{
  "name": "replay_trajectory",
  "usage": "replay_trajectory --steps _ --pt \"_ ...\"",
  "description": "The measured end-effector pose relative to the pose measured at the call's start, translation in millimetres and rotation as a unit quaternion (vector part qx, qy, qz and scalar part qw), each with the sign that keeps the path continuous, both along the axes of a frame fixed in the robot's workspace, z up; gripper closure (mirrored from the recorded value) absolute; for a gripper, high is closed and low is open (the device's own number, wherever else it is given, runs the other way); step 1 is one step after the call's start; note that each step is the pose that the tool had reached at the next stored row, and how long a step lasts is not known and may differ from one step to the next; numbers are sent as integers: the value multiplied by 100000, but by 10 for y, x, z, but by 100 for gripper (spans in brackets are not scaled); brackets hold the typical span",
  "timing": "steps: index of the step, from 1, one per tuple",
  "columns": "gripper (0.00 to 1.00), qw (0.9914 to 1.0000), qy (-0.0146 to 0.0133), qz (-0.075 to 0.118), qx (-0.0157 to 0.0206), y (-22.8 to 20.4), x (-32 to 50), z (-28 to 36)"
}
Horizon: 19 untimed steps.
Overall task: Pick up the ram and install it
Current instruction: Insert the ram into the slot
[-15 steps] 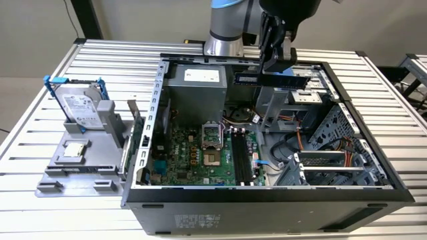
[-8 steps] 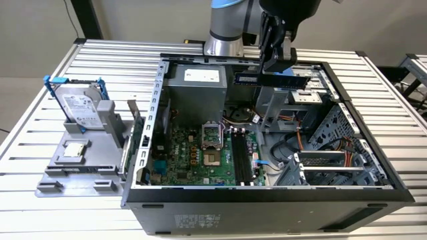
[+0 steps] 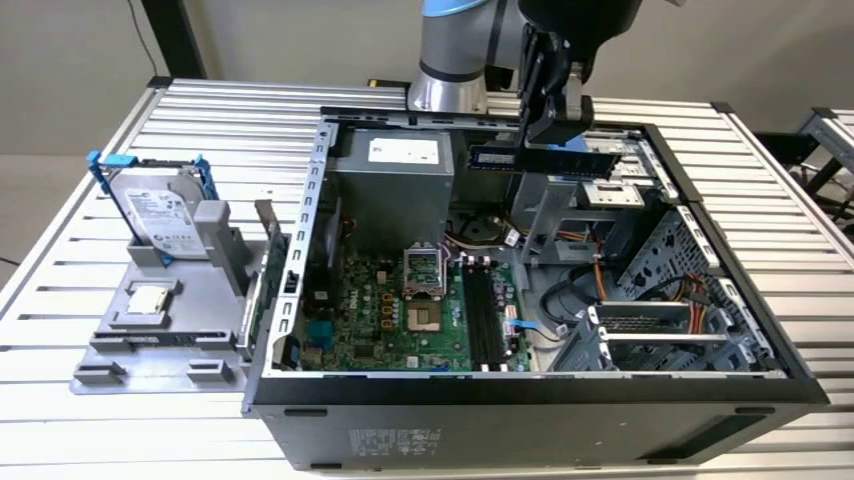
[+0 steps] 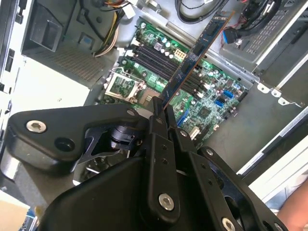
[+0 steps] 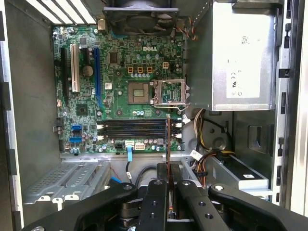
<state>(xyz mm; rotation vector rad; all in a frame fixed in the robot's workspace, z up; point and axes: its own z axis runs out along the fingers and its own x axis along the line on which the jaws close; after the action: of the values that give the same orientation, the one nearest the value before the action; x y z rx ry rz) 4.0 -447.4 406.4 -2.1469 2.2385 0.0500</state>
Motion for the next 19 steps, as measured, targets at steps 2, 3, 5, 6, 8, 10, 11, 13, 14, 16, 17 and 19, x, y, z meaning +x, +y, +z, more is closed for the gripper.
replay_trajectory --steps 2,3,5,6,8,10,11,13,14,16,17,19 --pt "100 99998 0 -577 0 0 0 0" --pt "100 99995 -1 -1005 0 0 1 0" --pt "100 99970 0 -2444 0 0 0 0" --pt "100 99946 1 -3301 -5 0 0 0" --pt "100 99873 -1 -5046 0 0 0 -1" --pt "100 99774 -2 -6722 1 0 0 -1" --pt "100 99712 0 -7580 -2 0 0 -1" --pt "100 99573 -1 -9233 -4 0 0 -1" --pt "100 99496 -2 -10023 -1 0 0 -1" --pt "100 99327 -1 -11582 3 0 0 -1" --pt "100 99234 -1 -12357 0 0 0 -1" --pt "100 99034 -1 -13866 1 0 0 -1"
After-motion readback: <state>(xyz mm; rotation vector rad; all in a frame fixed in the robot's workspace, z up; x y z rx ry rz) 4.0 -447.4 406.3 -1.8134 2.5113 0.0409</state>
